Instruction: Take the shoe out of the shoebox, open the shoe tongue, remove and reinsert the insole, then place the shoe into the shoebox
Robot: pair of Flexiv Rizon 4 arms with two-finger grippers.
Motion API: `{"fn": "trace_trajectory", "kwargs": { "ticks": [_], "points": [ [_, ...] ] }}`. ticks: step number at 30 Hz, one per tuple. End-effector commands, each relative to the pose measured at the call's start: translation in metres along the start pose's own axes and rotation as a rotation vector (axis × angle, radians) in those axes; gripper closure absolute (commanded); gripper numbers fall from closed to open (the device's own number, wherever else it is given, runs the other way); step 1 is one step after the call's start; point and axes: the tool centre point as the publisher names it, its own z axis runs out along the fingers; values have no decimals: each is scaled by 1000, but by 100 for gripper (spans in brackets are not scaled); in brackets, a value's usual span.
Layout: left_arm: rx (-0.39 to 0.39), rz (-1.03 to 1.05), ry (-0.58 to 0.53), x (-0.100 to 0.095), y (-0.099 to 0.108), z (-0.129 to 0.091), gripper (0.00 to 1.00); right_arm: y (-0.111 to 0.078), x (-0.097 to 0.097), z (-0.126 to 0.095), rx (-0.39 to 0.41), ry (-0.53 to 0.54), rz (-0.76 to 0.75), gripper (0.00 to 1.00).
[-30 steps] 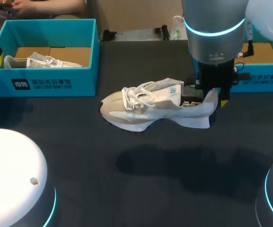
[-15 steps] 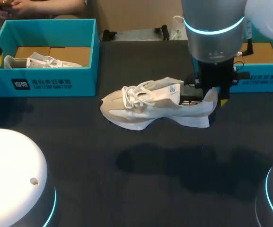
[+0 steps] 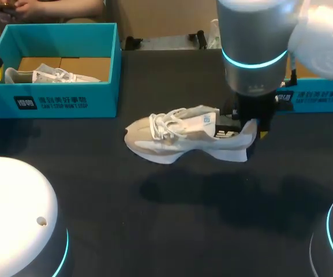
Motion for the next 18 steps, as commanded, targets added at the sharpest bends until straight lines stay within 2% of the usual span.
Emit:
{"fn": "trace_trajectory", "kwargs": {
  "ticks": [1,3,11,13,15,18],
  "points": [
    [-2,-1,3,0,-1,-1,0,5,4,29,14,11,-9,100],
    [-2,-1,3,0,-1,-1,0,6,5,38,15,-11,-14,100],
    [-2,-1,3,0,-1,-1,0,4,9,72,-3,28,-37,100],
    [-2,-1,3,0,-1,-1,0,2,11,80,3,-15,-51,100],
    [-2,-1,3,0,-1,-1,0,0,12,86,14,22,-49,100],
    [-2,-1,3,0,-1,-1,0,-2,15,97,19,24,-56,100]
  ]
}}
